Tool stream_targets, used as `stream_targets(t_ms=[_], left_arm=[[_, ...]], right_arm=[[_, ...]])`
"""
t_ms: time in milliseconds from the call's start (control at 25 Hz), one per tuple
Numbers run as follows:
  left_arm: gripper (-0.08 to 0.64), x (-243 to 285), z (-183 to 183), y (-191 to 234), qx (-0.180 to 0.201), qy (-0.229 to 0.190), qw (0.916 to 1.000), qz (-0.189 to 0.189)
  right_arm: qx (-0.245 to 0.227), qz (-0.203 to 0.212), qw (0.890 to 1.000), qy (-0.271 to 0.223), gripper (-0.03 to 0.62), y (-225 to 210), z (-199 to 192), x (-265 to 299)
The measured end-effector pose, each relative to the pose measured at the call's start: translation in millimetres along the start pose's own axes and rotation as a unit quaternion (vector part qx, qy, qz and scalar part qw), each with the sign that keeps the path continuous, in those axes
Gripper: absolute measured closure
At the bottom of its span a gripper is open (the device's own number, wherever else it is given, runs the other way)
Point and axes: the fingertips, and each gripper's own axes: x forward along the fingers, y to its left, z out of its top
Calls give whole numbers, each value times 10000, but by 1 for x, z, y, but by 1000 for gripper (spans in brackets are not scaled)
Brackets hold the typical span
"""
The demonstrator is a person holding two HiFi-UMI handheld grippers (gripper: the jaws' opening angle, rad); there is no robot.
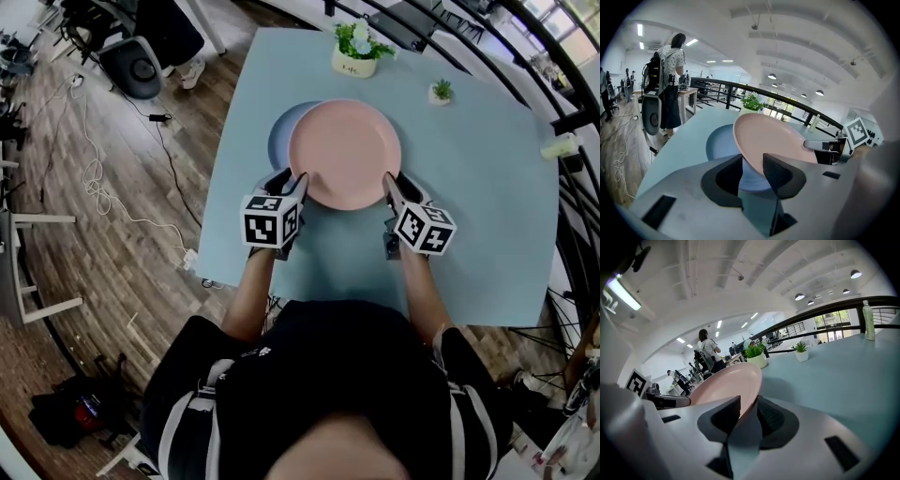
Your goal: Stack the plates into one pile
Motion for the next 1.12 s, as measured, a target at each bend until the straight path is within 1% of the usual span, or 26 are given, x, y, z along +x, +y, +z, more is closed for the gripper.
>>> stream_targets(t_ms=[320, 520, 760, 1000, 1120], left_arm=[[423, -7, 1, 38, -14, 58, 10000, 38], [423, -6, -1, 54, -59, 162, 9998, 49], [423, 0, -3, 64, 63, 312, 9995, 27], [423, 5, -4, 69, 147, 372, 9992, 42], [423, 6, -5, 70, 191, 350, 9992, -8]], right_arm=[[24, 32, 10000, 42, 477, 29, -6, 25], [38, 27, 9999, 120, 474, 38, -10, 36], [23, -52, 9998, 211, 471, 41, -15, 44], [-50, -82, 9996, 276, 465, 41, -17, 50], [-51, -86, 9994, 335, 462, 41, -20, 52]])
